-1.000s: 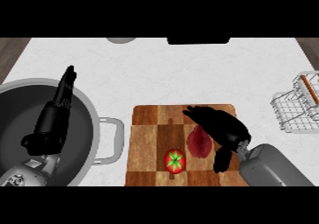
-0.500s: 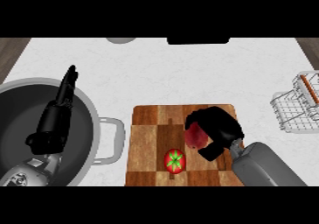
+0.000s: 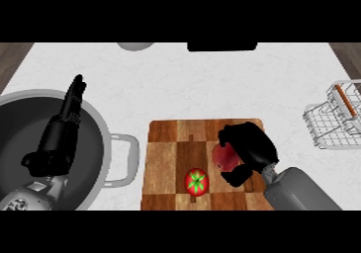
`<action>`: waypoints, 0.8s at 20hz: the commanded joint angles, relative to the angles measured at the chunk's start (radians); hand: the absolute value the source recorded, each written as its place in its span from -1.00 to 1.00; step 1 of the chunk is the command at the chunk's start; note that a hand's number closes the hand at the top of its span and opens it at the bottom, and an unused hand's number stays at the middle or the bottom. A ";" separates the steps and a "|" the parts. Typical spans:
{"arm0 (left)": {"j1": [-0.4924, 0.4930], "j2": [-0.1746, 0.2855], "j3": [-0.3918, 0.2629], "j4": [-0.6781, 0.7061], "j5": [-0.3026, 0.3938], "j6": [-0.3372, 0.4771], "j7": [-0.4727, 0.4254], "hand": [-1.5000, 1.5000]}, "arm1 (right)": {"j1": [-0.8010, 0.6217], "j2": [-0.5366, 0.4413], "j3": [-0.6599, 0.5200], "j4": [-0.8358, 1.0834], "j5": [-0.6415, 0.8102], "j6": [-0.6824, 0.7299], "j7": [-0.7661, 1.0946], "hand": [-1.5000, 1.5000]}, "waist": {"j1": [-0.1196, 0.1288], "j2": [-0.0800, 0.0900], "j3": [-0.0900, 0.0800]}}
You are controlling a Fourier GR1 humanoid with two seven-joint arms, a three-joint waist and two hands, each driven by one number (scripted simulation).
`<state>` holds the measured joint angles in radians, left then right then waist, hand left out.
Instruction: Pick the pear from the cutting board and place it in the tiered basket
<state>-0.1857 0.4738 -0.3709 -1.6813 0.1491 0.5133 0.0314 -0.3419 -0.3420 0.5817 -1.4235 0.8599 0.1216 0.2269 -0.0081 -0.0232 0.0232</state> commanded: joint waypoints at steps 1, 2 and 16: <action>0.032 -0.044 0.003 0.032 0.045 0.006 0.039 0.00 | 0.130 -0.116 -0.014 0.033 0.082 -0.009 0.106 1.00 | -0.042 0.018 -0.025; 0.053 -0.048 -0.003 0.038 0.031 0.027 0.027 0.00 | 0.159 -0.189 -0.029 0.035 0.090 0.024 0.115 1.00 | -0.063 0.016 -0.027; 0.053 -0.041 0.005 0.031 0.048 0.027 0.026 0.00 | 0.366 -0.425 -0.326 -0.619 0.038 0.090 0.426 1.00 | -0.076 0.012 -0.027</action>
<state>-0.1173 0.5087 -0.3439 -1.7082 0.1565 0.5434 0.0133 0.0093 -0.7219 0.3442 -1.8754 0.9309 0.1688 0.5789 -0.0760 -0.0302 0.0213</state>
